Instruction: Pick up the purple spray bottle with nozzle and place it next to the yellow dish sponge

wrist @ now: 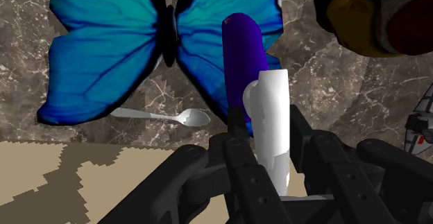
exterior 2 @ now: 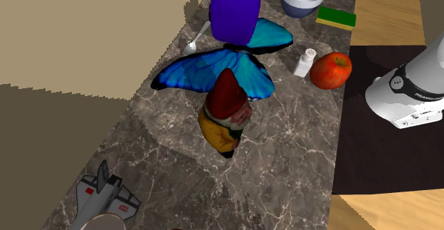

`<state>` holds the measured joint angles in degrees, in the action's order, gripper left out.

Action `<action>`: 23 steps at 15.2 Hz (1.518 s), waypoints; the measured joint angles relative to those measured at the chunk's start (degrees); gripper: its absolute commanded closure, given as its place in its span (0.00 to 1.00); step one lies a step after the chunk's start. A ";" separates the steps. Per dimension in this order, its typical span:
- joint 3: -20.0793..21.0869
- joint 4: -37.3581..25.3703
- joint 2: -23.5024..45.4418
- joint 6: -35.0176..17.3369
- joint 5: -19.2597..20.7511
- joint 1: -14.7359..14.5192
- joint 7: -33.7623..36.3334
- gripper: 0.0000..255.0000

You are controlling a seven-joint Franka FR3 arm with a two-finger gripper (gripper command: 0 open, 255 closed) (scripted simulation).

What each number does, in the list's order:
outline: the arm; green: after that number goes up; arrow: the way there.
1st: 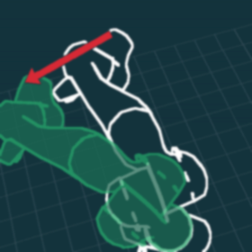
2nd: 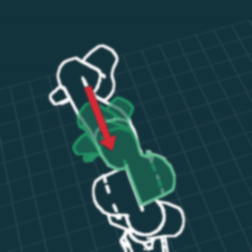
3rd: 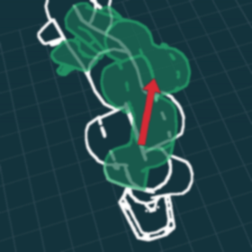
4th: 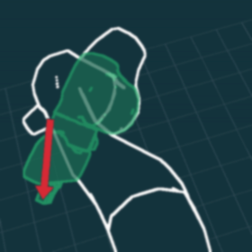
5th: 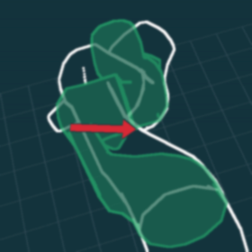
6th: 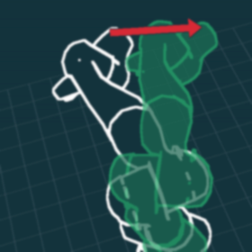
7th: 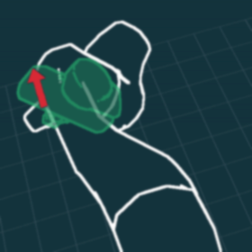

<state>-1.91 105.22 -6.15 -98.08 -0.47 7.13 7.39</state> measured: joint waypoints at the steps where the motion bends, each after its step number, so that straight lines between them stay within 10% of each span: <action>1: -0.55 1.15 -1.43 0.31 0.13 0.46 -0.97 1.00; 23: -15.93 7.50 -21.65 13.17 8.51 10.31 -24.79 1.00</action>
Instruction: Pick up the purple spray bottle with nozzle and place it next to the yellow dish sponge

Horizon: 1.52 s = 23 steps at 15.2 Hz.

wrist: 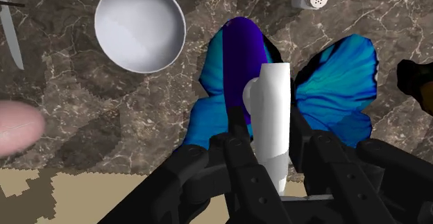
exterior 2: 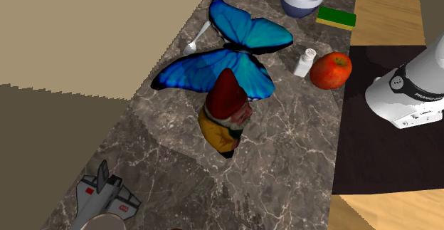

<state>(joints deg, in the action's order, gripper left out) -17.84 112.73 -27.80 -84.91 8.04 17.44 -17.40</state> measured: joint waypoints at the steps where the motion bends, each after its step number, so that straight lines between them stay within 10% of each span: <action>1: -1.01 -0.62 0.00 0.47 0.49 0.39 -1.39 1.00; 23: -24.42 -22.46 8.38 10.04 5.77 4.91 -32.46 1.00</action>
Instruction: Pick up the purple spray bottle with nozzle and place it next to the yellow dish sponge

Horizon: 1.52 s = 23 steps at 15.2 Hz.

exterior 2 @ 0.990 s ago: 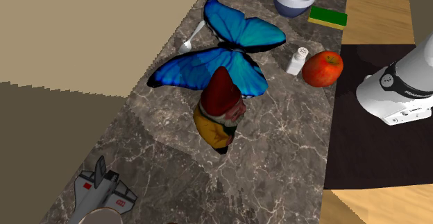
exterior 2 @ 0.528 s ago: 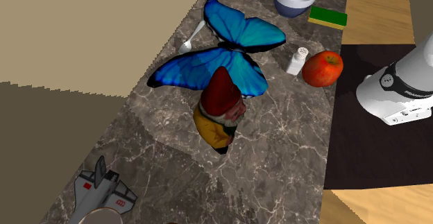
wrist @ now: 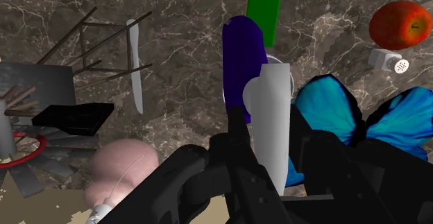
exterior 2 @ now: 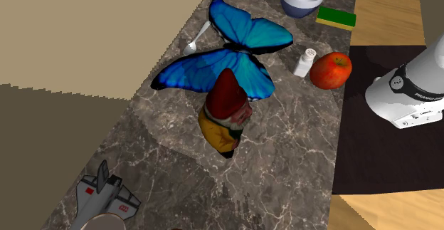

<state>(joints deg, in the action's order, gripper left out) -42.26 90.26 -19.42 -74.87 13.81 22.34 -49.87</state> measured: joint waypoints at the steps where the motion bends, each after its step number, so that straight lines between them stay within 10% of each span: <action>1: 0.20 1.09 -0.55 -0.62 0.27 0.13 0.23 1.00; 23: 0.64 23.48 -7.71 -16.60 4.25 2.50 3.98 1.00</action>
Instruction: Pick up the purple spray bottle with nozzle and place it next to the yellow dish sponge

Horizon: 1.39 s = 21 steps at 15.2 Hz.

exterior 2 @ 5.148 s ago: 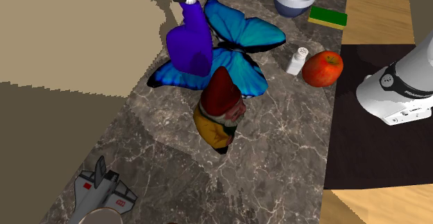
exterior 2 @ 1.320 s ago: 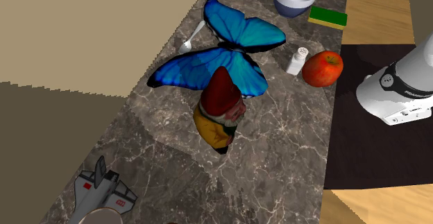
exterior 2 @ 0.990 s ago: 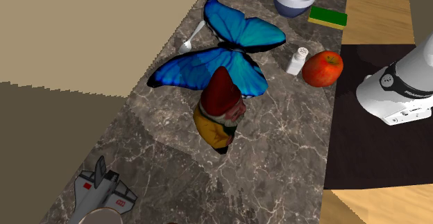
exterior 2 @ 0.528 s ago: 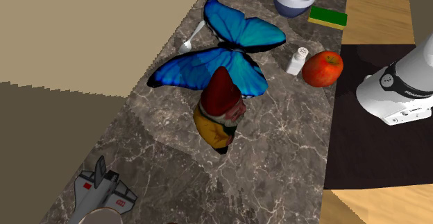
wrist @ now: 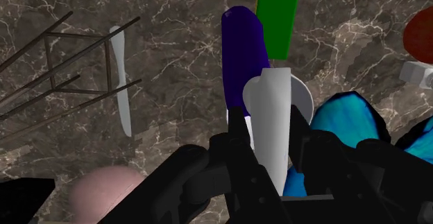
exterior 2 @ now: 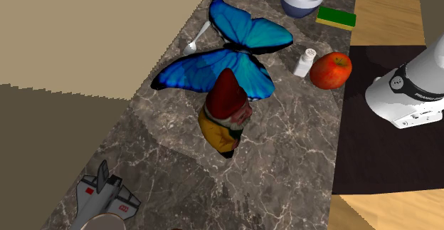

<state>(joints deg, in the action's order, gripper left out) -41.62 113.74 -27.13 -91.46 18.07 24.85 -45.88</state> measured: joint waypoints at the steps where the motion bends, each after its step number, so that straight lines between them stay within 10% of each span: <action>1: -0.24 0.68 0.07 -0.76 0.05 0.00 0.00 1.00; 21: -3.91 15.57 0.01 -15.81 2.41 0.87 1.13 1.00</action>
<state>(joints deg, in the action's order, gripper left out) -45.53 129.30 -27.12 -107.27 20.47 25.72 -44.75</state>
